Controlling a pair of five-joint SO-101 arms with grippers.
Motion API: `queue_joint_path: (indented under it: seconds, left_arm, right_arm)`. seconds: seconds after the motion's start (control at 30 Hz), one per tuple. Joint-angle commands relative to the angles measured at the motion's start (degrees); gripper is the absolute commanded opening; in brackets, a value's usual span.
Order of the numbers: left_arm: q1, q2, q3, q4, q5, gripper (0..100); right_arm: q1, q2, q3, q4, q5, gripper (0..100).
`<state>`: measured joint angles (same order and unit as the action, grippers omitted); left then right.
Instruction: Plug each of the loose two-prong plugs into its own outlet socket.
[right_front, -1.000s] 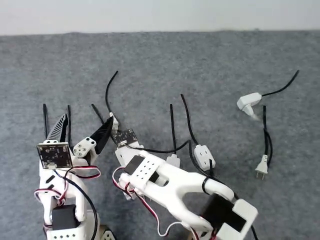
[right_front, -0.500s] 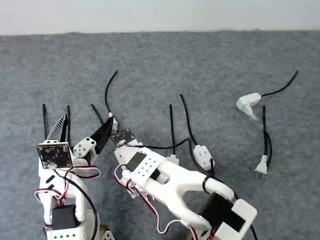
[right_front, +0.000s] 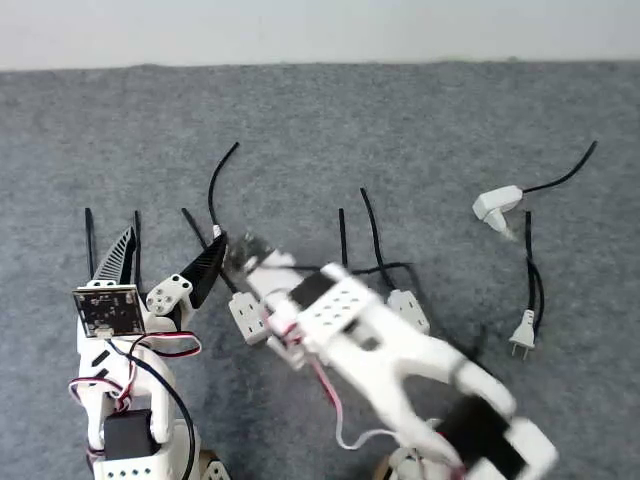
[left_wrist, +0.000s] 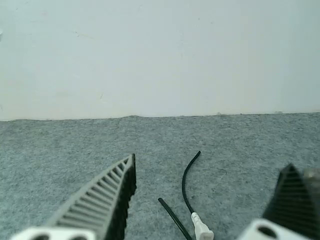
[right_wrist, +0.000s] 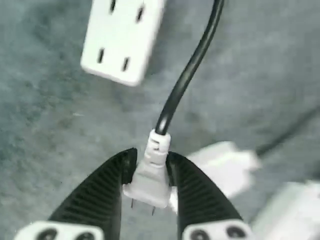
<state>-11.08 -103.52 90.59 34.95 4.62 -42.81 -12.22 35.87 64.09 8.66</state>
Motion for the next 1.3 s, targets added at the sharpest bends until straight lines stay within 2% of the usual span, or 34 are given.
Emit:
queue_joint_path:
  seconds: [0.0,0.07,0.27,0.73,0.97,1.13,1.27]
  left_arm:
    - [0.6,-0.8,-0.5,-1.7,-0.7,41]
    - [1.8,-0.8,-0.5,-1.1,-0.7,41]
    - [6.0,-0.8,-0.9,0.7,-0.8,41]
    - [6.4,-0.8,-2.4,2.5,-0.8,41]
    - [7.1,-1.0,-8.8,10.5,1.1,41]
    - [15.6,-1.1,-16.3,20.0,1.7,41]
    - [20.7,-1.1,-17.5,19.8,1.1,41]
  right_arm:
    - [5.4,-14.0,-2.8,0.9,2.7,0.8]
    - [6.9,-19.3,-2.7,1.2,3.2,0.8]
    - [7.5,-27.5,-3.1,3.6,11.2,0.8]
    - [7.5,-29.8,-19.8,13.8,11.6,0.8]
    - [7.5,-26.3,-27.0,13.6,11.3,0.8]
    - [7.5,-19.9,-33.5,13.3,11.0,0.8]
    - [7.3,-16.0,-39.3,13.3,9.5,0.8]
